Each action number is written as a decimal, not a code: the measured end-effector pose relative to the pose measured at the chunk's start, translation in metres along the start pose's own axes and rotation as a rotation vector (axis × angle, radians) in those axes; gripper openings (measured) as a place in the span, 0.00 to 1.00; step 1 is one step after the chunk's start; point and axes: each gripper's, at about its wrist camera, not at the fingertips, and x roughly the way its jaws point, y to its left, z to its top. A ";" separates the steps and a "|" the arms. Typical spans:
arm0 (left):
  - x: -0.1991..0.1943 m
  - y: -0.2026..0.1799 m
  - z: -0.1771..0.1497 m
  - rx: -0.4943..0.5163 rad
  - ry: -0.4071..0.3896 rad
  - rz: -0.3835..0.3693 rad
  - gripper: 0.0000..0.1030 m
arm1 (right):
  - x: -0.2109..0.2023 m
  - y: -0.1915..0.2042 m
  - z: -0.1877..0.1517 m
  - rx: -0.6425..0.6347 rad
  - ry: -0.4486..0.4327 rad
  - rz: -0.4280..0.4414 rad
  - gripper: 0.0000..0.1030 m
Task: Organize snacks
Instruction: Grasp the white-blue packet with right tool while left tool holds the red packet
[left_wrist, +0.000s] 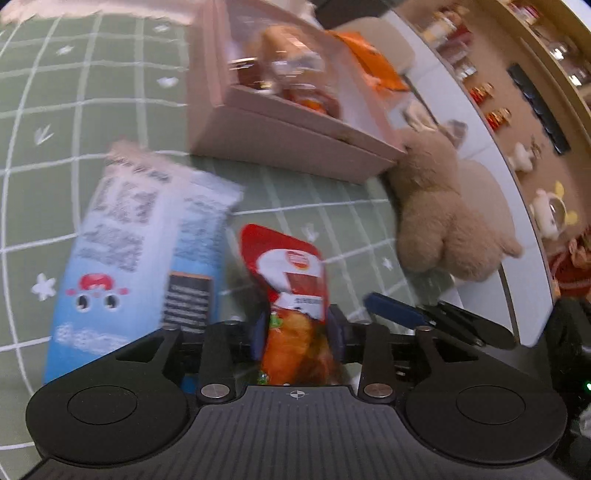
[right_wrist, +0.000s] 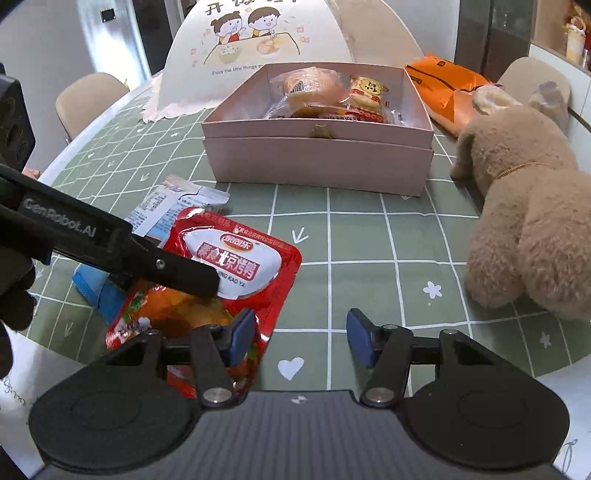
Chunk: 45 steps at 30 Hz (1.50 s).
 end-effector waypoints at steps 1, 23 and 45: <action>0.001 -0.006 0.001 0.021 -0.001 -0.005 0.50 | -0.001 -0.002 -0.002 0.005 -0.007 0.009 0.51; 0.014 -0.023 -0.008 0.107 0.009 -0.069 0.52 | -0.015 -0.007 -0.026 -0.034 -0.055 0.117 0.51; -0.139 0.054 -0.032 -0.196 -0.374 0.153 0.26 | 0.007 0.029 0.041 0.109 0.016 0.230 0.62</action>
